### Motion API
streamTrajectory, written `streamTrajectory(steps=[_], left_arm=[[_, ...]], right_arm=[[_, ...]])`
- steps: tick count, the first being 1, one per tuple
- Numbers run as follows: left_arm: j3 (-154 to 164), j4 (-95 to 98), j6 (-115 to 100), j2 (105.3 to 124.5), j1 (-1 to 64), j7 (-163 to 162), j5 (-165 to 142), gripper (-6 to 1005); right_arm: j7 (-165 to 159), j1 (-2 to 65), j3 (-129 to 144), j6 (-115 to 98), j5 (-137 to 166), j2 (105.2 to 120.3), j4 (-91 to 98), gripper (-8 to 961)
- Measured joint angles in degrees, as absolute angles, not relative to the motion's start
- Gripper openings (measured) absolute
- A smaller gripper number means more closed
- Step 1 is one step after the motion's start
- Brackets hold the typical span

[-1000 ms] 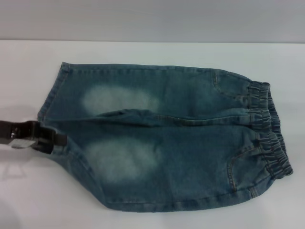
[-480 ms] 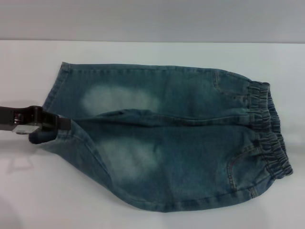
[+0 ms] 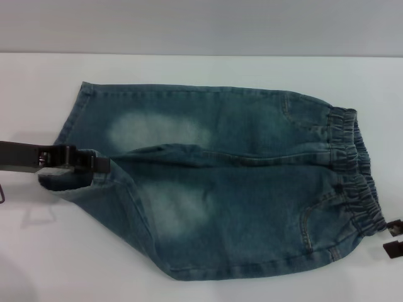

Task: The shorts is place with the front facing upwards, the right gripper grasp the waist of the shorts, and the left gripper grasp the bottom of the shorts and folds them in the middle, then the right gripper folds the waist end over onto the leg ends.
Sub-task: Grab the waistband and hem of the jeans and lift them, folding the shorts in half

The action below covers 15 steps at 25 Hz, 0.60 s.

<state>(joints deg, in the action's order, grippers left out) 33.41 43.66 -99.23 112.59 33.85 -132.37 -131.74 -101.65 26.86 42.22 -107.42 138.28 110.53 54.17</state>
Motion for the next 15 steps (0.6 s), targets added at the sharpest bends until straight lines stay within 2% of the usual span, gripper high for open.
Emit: streamTrajectory(steps=[9, 15], left_arm=[[33.49, 43.85, -99.22, 112.61, 33.58, -132.27, -131.47, 45], [33.59, 43.86, -99.12, 112.76, 33.78, -131.71, -131.75, 48]], right_arm=[[-102.07, 26.08, 41.87, -99.30, 138.65, 110.98, 54.01, 516], [-102.87, 27.16, 42.38, -95.90, 140.41, 110.49, 50.75, 516]])
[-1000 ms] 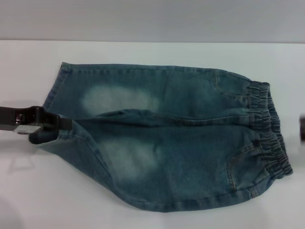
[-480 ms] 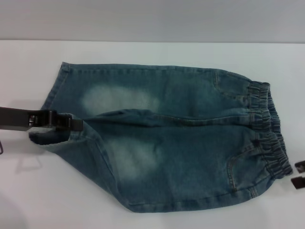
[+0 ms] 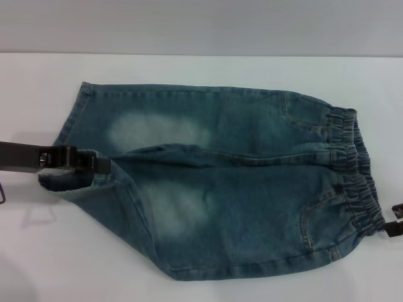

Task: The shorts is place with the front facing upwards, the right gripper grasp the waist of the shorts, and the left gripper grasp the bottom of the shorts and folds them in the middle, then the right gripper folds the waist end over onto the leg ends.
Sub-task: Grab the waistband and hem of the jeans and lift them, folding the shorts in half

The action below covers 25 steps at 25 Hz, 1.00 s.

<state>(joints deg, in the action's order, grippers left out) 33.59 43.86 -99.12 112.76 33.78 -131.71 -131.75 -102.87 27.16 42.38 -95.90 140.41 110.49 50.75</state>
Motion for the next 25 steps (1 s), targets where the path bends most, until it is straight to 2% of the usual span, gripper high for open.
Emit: streamTrajectory(steps=[17, 25], left_arm=[[33.66, 43.86, -98.25, 112.66, 33.84, -131.57, -131.81, 57], [33.66, 43.86, -97.61, 112.41, 33.96, -131.48, -131.76, 61]], right_arm=[[-102.92, 29.86, 42.69, -95.01, 142.18, 110.83, 47.61, 516], [-103.11, 30.29, 44.62, -93.89, 142.40, 110.15, 46.52, 516]])
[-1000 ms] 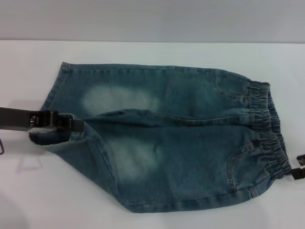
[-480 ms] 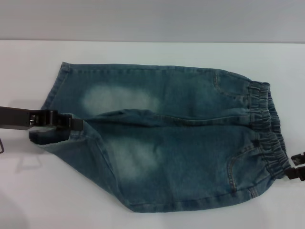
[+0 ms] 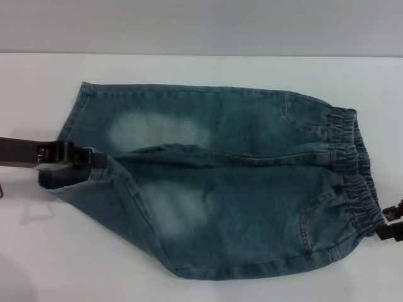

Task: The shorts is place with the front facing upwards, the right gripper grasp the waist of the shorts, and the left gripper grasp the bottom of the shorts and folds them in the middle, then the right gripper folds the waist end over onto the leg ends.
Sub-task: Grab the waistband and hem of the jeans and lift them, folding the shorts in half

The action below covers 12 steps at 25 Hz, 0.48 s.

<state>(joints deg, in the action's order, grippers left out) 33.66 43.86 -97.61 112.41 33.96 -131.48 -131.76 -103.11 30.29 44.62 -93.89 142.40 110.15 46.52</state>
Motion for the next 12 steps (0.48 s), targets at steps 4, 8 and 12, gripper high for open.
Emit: streamTrajectory(steps=[4, 8, 12], left_arm=[[33.66, 43.86, -97.55, 112.41, 34.30, -131.48, -131.78, 63], [33.66, 43.86, -97.55, 112.47, 34.46, -131.48, -131.80, 65], [33.66, 43.86, -97.55, 112.62, 34.53, -131.48, -131.83, 68]], right_arm=[[-103.88, 30.79, 44.70, -93.00, 143.74, 109.80, 46.30, 516], [-104.03, 31.22, 44.76, -92.89, 144.42, 110.00, 46.21, 516], [-104.03, 31.53, 44.82, -92.83, 144.52, 110.23, 46.14, 515]])
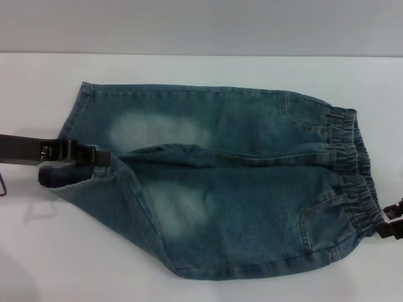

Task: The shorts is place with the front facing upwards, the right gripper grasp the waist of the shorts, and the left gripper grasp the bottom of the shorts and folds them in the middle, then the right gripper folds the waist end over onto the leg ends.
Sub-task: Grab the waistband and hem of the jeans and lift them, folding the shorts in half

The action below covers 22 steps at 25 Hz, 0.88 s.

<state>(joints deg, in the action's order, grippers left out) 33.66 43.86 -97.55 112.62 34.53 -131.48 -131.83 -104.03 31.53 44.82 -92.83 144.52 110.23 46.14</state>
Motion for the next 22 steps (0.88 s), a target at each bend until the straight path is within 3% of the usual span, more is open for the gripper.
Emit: streamTrajectory(steps=[22], left_arm=[[33.66, 43.49, -97.11, 112.76, 34.40, -131.06, -131.41, 79]], right_arm=[[-104.20, 32.42, 46.97, -92.97, 144.29, 111.41, 46.23, 515]])
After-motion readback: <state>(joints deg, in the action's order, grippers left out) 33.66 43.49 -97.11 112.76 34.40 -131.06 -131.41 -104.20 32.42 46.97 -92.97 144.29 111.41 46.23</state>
